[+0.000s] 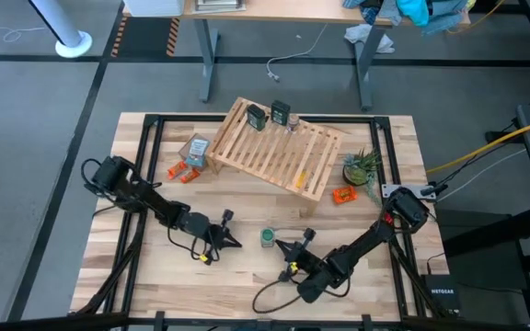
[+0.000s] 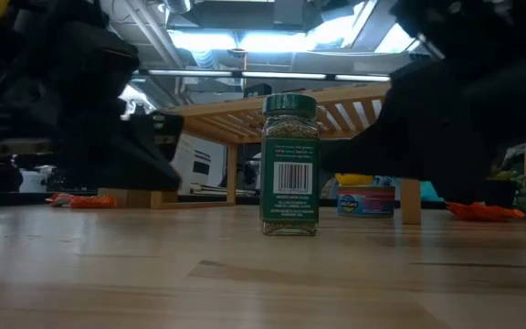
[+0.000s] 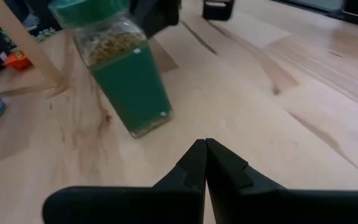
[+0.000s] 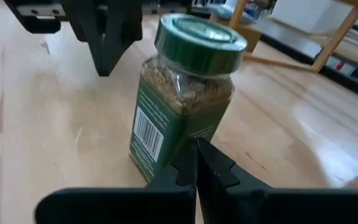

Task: Shelf spices
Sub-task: Remove the green seasoning bottle from the shelf

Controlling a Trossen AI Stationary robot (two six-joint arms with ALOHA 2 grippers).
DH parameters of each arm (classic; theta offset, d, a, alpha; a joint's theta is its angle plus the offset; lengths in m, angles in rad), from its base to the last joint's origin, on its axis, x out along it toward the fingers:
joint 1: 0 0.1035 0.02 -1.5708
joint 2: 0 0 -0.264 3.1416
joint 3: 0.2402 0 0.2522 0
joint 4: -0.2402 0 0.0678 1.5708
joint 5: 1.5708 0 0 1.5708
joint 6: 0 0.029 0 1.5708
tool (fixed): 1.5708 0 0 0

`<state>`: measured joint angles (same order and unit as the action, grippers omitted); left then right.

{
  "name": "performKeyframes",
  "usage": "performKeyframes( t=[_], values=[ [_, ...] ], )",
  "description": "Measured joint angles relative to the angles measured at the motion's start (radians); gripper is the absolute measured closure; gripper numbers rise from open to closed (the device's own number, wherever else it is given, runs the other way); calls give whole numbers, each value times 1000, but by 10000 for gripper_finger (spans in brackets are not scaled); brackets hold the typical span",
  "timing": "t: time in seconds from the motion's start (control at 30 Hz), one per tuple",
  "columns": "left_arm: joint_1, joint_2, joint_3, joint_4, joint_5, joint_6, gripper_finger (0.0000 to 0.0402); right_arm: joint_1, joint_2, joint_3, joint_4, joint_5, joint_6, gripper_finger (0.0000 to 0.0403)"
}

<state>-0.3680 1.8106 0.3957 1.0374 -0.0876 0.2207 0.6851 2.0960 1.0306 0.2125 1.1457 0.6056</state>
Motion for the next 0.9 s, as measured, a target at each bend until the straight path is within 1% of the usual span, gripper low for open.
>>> performKeyframes(
  t=[0.2, 0.3, 0.47, 0.9],
  values=[
    [48, 18, 40, -1, 0, 20, 401, 1, 0, 0, 3, -39, 1, 402],
    [77, 18, 55, -1, 6, 23, 401, 2, 0, 0, 3, -64, 33, 403],
    [117, 18, 74, -1, 85, 17, 401, -7, 0, 0, -2, -103, 47, 403],
    [120, 18, 88, -4, 157, 5, 401, -33, 0, 0, -29, -109, 48, 403]
  ],
)
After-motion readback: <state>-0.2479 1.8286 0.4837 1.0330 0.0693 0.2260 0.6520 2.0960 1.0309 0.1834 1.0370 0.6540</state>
